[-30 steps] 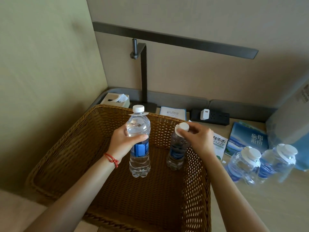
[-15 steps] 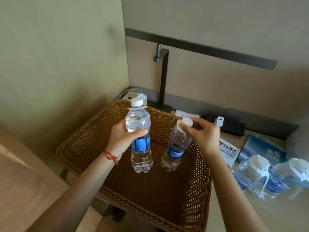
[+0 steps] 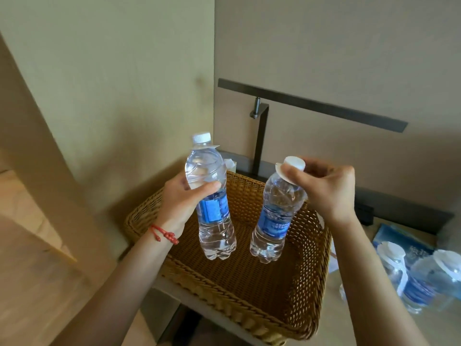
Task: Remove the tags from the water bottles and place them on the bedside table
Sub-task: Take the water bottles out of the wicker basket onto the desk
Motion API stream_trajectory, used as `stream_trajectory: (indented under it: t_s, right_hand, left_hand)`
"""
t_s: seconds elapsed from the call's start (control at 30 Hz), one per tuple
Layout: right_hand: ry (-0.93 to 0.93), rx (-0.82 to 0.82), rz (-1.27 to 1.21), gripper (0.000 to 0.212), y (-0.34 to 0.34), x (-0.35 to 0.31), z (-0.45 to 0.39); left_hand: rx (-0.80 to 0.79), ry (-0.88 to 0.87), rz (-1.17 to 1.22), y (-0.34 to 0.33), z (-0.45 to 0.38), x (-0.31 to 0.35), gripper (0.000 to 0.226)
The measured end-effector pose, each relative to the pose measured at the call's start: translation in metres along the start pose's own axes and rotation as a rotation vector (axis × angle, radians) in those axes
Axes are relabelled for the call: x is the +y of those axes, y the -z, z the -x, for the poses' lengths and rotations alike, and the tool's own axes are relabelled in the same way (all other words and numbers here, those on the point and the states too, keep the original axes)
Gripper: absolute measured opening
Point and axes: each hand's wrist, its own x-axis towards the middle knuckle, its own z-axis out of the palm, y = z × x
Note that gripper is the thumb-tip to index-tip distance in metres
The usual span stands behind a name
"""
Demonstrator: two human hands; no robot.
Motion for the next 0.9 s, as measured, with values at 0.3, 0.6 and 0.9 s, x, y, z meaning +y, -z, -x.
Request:
stream_trajectory:
  t_s: [0.3, 0.6, 0.9]
  right_hand:
    - [0.043, -0.040, -0.122, 0.010, -0.011, -0.078, 0.039]
    - [-0.036, -0.127, -0.189, 0.019, -0.026, -0.123, 0.113]
    - [-0.011, -0.212, -0.233, 0.025, -0.016, -0.134, 0.168]
  left_hand:
    - [0.068, -0.065, 0.026, 0.049, 0.069, 0.043, 0.041]
    - [0.165, -0.005, -0.008, 0.089, 0.158, 0.060, 0.045]
    - [0.246, 0.046, -0.083, 0.090, 0.238, 0.063, 0.045]
